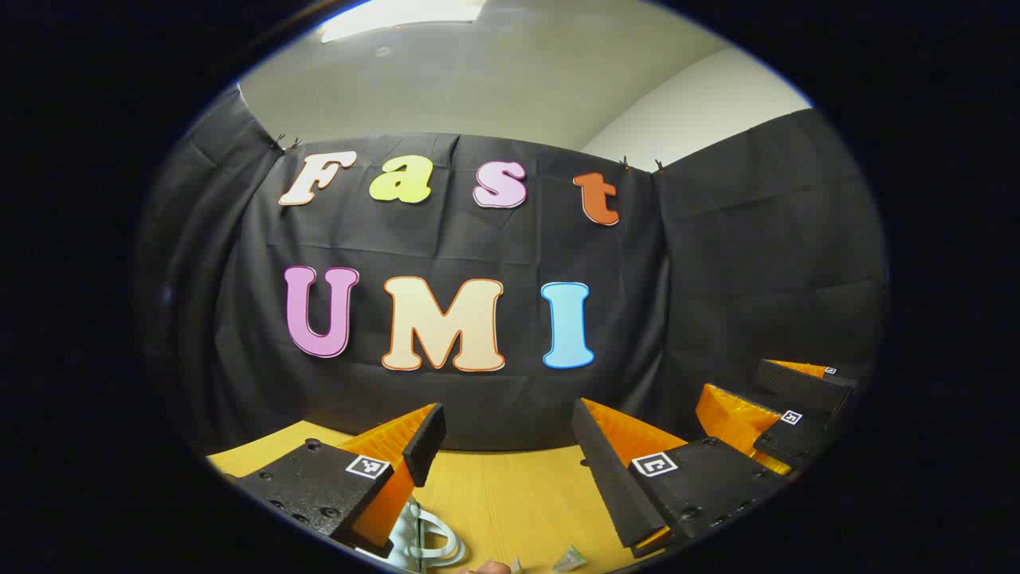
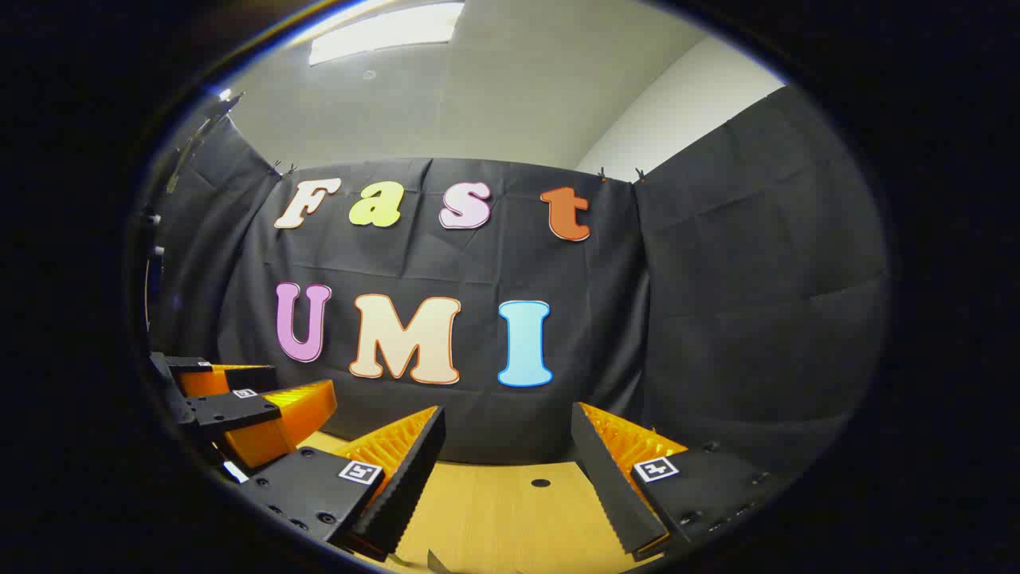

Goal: First open the suitcase, pack the skin care products into it, and then close the suitcase.

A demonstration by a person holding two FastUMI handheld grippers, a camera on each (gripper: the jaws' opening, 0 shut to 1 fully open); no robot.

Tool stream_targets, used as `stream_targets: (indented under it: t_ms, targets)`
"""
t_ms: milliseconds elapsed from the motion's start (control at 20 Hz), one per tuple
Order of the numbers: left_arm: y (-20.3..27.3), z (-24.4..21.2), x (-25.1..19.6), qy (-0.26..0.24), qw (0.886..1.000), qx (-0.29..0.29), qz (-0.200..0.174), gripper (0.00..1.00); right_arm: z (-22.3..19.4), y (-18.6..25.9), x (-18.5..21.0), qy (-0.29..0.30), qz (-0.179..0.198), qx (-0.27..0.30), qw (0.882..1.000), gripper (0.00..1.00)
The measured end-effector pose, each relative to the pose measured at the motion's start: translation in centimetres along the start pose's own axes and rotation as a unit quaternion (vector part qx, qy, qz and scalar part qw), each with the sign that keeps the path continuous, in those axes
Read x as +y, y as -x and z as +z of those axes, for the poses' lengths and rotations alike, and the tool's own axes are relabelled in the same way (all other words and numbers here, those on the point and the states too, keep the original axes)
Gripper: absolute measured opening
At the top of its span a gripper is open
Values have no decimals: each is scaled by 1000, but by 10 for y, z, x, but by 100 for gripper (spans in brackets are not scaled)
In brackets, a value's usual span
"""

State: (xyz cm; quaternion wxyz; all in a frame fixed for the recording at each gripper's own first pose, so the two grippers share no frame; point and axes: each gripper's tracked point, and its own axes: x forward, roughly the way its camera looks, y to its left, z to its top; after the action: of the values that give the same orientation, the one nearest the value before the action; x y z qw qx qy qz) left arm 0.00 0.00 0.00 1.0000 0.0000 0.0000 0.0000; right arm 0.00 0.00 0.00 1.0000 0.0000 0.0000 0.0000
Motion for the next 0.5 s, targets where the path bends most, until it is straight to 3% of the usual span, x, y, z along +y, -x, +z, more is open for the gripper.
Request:
stream_targets:
  t_ms: [350, 500]
  targets:
    - [-2, -21, 8, -4, 1000, 23, 5, 94, -7, -6, 2, -4, 10, 3, 1000, 100]
    - [4, -39, 16, -13, 999, 39, 27, 94, -20, -10, 1, -7, 31, 3, 1000, 98]
